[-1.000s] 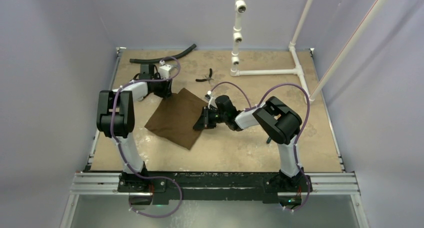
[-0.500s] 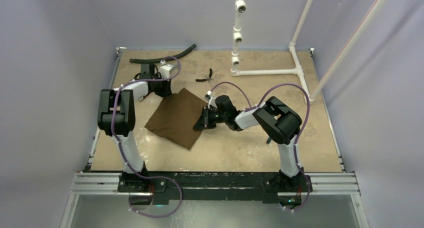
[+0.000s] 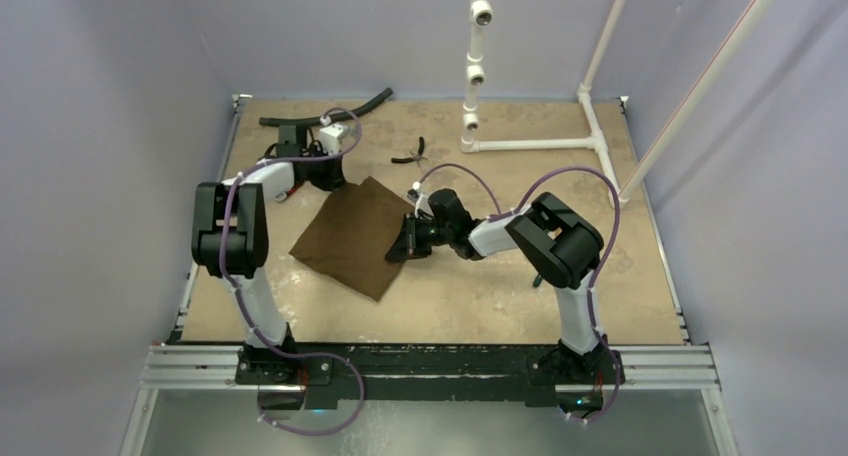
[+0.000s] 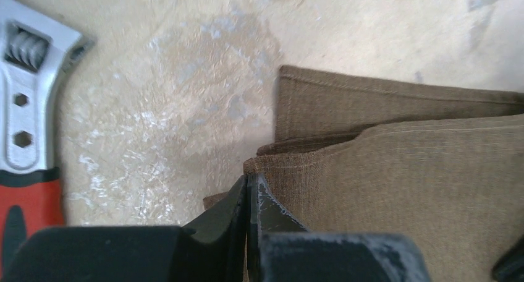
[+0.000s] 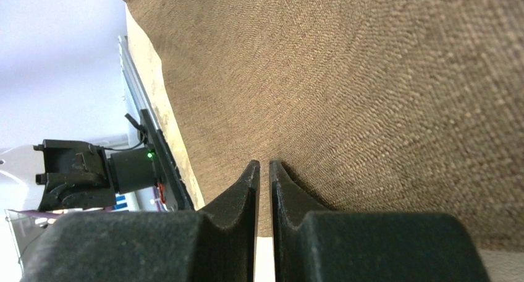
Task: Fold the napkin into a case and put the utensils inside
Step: Pick up the top corner of the square folded napkin from the center of the board, then fold the top corner of the square-folded napkin at the center of the board.
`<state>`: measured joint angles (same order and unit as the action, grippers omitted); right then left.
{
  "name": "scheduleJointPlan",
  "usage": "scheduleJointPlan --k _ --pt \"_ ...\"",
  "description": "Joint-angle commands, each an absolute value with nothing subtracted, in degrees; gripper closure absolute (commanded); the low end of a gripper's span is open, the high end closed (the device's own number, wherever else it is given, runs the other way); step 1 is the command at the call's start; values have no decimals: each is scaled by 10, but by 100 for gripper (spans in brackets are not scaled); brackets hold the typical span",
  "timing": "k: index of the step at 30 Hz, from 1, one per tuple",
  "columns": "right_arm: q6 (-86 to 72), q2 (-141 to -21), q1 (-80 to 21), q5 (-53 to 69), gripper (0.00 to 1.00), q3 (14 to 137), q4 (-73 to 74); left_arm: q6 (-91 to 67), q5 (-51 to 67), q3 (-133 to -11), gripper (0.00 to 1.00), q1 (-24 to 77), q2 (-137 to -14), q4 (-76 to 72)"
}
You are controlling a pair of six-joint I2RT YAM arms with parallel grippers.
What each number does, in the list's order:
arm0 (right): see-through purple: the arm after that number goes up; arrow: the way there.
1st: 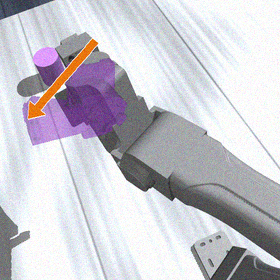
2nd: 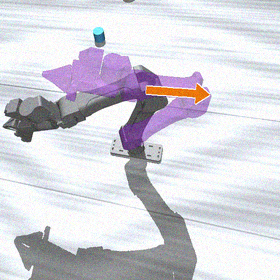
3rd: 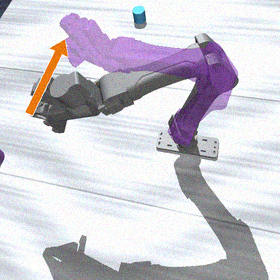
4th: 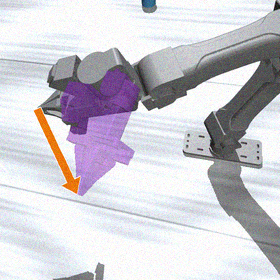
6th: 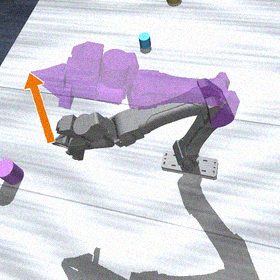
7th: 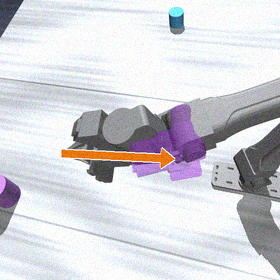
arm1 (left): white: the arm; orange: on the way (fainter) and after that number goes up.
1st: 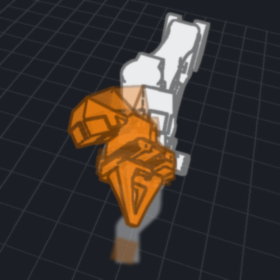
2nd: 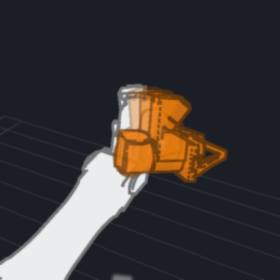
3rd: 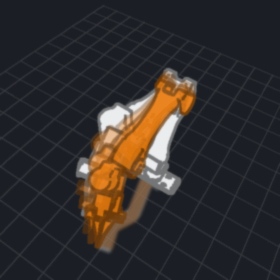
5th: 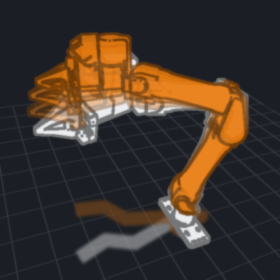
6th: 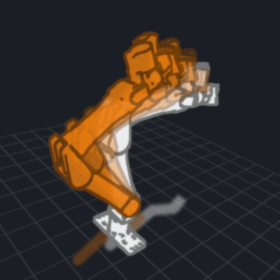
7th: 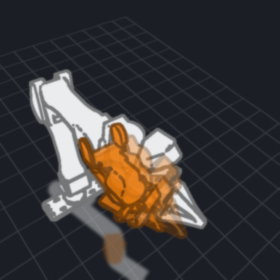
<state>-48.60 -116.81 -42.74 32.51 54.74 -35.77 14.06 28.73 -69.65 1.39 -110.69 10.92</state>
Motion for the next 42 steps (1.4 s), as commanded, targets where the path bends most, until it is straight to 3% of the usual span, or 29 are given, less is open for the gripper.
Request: scheduleJointPlan --k 1,10,24,30,42 --pt "-478 -1142 -429 338 87 578 -325 145 339 -704 100 16 -1034 95" --pt "-480 -1142 -429 330 84 585 -316 182 415 -683 100 16 -999 152" --pt "-480 -1087 -380 334 78 594 -298 401 582 -695 100 37 -1002 455" --pt "-423 -1025 -303 343 77 612 -214 464 592 -668 100 83 -977 519" --pt "-407 -1039 -301 303 79 629 -188 608 534 -626 100 117 -983 627"
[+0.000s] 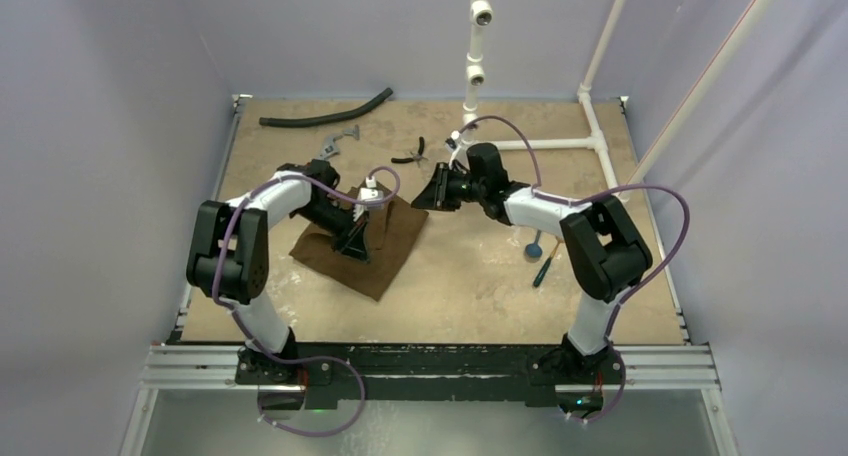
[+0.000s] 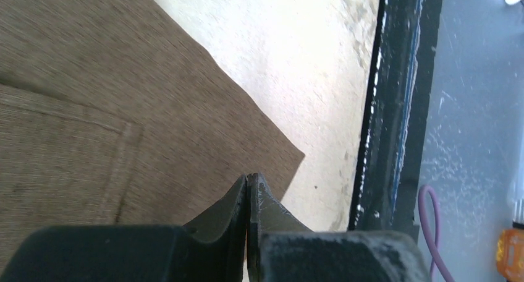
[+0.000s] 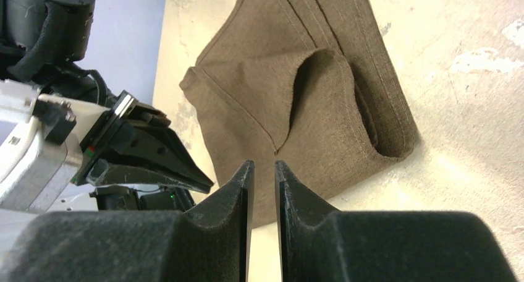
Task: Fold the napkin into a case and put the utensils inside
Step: Fold the top corner of the square-folded napkin at the center of the board.
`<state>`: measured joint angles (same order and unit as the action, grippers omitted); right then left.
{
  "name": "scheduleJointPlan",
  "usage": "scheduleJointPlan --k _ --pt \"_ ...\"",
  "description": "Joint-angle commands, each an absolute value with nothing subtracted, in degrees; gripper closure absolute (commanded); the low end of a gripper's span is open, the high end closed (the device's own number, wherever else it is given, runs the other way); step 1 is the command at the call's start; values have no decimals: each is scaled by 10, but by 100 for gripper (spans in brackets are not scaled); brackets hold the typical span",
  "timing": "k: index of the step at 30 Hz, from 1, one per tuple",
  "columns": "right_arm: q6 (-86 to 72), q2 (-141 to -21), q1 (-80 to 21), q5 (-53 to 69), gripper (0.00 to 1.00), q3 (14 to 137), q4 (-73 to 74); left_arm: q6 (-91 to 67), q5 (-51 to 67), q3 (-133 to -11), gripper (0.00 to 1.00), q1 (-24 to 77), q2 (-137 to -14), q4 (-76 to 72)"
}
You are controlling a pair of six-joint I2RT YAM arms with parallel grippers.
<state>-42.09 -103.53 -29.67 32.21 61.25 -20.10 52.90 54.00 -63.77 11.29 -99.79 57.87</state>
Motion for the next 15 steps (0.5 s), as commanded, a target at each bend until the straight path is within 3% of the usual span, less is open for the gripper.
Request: scheduleJointPlan --k 1,3,6,10,12,15 --pt "-408 -1041 -303 299 79 630 -187 604 530 -626 100 117 -980 626" --pt "-406 -1045 -307 293 79 630 -185 558 503 -616 100 115 -958 576" --pt "-410 -1045 -311 289 71 622 -192 467 437 -569 79 117 -877 415" --pt "-416 -1045 -328 274 62 620 -200 478 364 -600 23 121 -858 416" --pt "-422 -1052 -339 266 62 627 -199 492 331 -617 17 122 -864 419" --pt "-435 -1065 -346 263 63 624 -211 522 303 -613 15 127 -864 422"
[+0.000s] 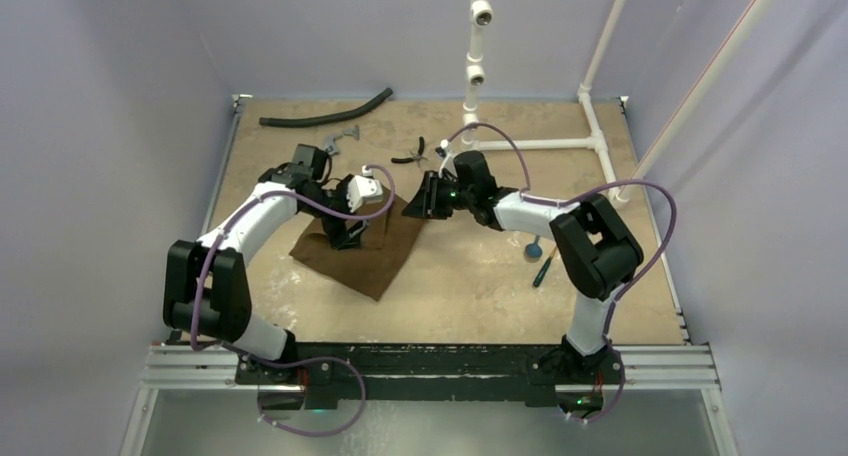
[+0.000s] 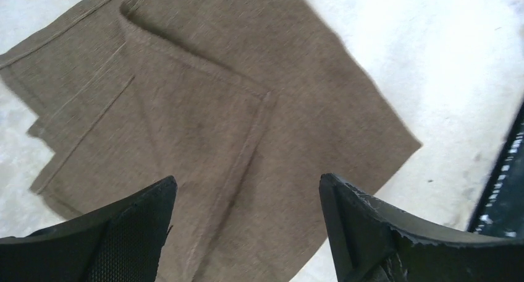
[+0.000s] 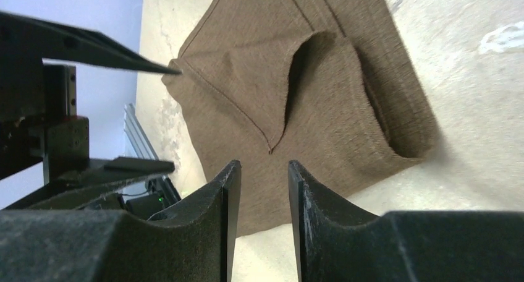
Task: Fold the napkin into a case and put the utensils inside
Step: Fold the top corner of the square-folded napkin at the center of the board.
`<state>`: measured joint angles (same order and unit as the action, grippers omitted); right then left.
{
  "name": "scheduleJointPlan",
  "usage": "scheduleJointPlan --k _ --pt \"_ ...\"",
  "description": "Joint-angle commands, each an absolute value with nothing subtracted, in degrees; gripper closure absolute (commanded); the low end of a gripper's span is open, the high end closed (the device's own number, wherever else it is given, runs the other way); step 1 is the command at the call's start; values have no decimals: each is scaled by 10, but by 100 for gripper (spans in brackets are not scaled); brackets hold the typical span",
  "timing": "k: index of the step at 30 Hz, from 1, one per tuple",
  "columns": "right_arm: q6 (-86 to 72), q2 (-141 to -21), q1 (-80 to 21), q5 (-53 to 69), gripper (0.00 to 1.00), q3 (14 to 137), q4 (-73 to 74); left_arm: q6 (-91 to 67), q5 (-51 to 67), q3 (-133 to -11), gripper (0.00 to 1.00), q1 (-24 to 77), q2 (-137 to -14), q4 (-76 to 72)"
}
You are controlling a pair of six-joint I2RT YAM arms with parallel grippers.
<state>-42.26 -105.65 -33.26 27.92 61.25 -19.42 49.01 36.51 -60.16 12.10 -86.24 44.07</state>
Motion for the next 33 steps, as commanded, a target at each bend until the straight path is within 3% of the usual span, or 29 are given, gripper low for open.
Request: scheduleJointPlan --k 1,7,12,17,22,27,33 --pt "-438 -1070 -346 263 65 621 -219 530 290 -609 15 131 -865 422" --pt "-427 -1109 -345 277 76 621 -215 566 190 -563 9 184 -808 367" --pt "-420 -1103 -345 278 76 612 -228 530 126 -596 7 190 -786 337" --pt "-418 -1099 -345 281 76 607 -235 597 155 -661 4 196 -829 461" --pt "-408 -1101 -345 287 76 614 -218 584 118 -559 2 220 -710 326" --pt "-405 -1095 -345 283 76 616 -216 633 179 -558 1 220 -746 434" --pt "-407 -1085 -346 280 76 609 -219 705 155 -405 2 256 -690 288"
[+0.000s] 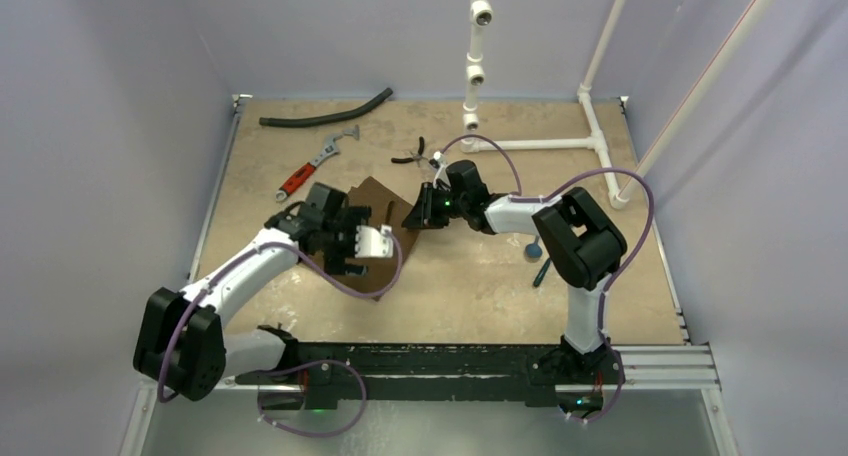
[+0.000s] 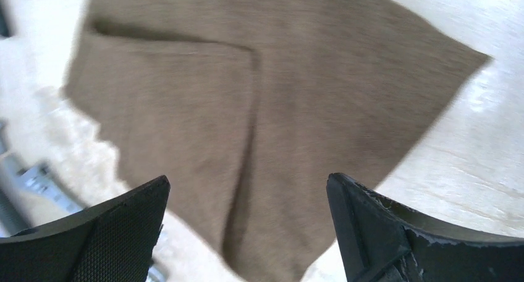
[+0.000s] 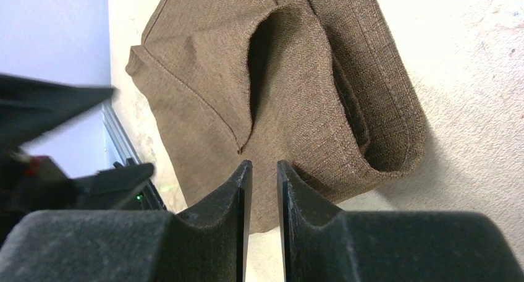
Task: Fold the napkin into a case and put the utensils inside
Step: Fold the top corner of the square-folded napkin at the center of the board.
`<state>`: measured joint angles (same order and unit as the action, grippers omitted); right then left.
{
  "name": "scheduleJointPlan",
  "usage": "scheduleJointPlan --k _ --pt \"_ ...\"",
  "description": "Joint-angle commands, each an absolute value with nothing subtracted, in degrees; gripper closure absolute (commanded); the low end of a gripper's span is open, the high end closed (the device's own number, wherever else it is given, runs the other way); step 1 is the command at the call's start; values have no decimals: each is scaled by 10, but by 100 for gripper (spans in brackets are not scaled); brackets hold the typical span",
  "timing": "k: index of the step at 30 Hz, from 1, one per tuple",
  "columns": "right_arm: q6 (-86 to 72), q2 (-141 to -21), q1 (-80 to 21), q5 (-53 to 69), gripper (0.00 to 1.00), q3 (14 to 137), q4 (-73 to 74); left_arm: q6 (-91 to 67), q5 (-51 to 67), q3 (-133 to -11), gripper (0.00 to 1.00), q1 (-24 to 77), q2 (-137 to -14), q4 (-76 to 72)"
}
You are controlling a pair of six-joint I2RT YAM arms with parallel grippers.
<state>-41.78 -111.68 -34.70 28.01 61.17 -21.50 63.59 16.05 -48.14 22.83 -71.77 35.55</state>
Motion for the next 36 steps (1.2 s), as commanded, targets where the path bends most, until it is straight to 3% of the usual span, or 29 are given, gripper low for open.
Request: scheduleJointPlan --k 1,5,12,16,24,32,36 --pt "-407 -1085 -346 281 76 608 -221 716 144 -398 4 258 -697 280" --pt "-420 -1085 -345 292 76 597 -237 737 120 -407 14 262 -731 264" --pt "-427 -1079 -345 297 76 592 -248 749 96 -392 22 266 -730 230" --pt "-433 -1078 -345 298 76 588 -257 776 87 -378 32 265 -733 227" --pt "-441 -1074 -345 302 76 584 -270 794 68 -366 32 265 -754 207" --pt "-449 -1085 -345 310 77 573 -280 804 41 -360 55 265 -775 163" --pt "-451 -1087 -345 313 78 572 -283 802 39 -354 58 265 -774 155"
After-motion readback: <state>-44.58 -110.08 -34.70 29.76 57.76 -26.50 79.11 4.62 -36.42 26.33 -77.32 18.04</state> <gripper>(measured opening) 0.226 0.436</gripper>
